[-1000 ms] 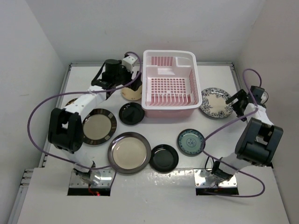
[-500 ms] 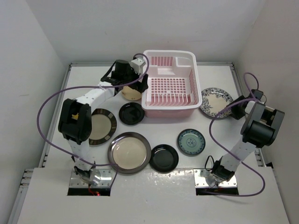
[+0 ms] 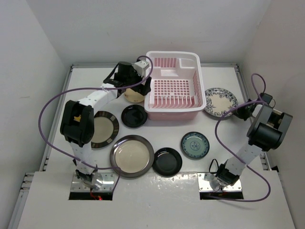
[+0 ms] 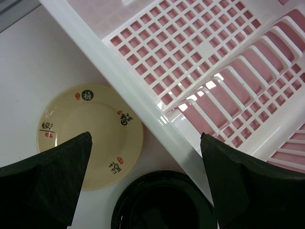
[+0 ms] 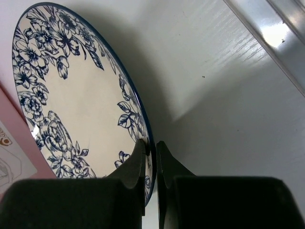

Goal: Load the plates into the dish rack

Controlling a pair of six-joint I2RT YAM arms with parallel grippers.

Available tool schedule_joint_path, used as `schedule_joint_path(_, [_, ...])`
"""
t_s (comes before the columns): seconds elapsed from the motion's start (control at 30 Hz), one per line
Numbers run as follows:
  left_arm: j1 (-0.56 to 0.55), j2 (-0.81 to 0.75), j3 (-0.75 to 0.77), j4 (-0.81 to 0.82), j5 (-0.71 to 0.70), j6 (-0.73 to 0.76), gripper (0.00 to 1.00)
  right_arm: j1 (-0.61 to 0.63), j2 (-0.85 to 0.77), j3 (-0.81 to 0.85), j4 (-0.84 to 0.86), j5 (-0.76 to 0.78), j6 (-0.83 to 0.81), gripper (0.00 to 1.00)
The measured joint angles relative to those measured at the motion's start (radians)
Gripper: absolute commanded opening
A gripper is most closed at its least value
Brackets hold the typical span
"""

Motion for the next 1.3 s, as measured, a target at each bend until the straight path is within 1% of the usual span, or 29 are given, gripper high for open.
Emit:
schedule_joint_path(0.1, [0.0,0.0,0.0,0.001,0.0,0.009,1.0,0.035,-0.047,0.0,-0.025,0.063,-0.021,0.0])
schedule_joint_path(0.2, [0.003,0.001,0.009,-0.002,0.0,0.022,1.0,0.122,-0.154,-0.012,-0.047,0.214,-0.05,0.0])
schedule_joint_path(0.23, [0.005,0.002,0.015,-0.005,0.0,0.026,1.0,0.148,-0.183,-0.018,-0.045,0.285,-0.055,0.0])
schedule_joint_path(0.3, [0.008,0.004,0.029,-0.006,0.004,0.03,1.0,0.231,-0.283,-0.04,-0.047,0.382,-0.061,0.0])
schedule_joint_path(0.4, [0.017,0.004,0.045,-0.006,0.019,0.047,1.0,0.28,-0.353,-0.062,-0.051,0.468,-0.058,0.0])
schedule_joint_path(0.57, [0.024,0.005,0.056,-0.006,0.041,0.101,1.0,0.314,-0.38,-0.063,-0.106,0.618,-0.061,0.0])
schedule_joint_path(0.73, [0.029,0.005,0.058,-0.006,0.055,0.153,1.0,0.449,-0.403,-0.024,-0.131,0.799,-0.119,0.0])
schedule_joint_path(0.83, [0.038,0.005,0.06,-0.006,0.056,0.162,1.0,0.497,-0.433,0.016,-0.155,0.836,-0.176,0.0])
schedule_joint_path(1.07, [0.065,0.025,0.104,0.003,0.056,0.164,1.0,0.512,-0.439,0.107,-0.283,0.934,-0.287,0.0])
schedule_joint_path(1.3, [0.074,0.029,0.109,0.025,0.056,0.165,1.0,0.536,-0.439,0.149,-0.344,0.909,-0.348,0.0])
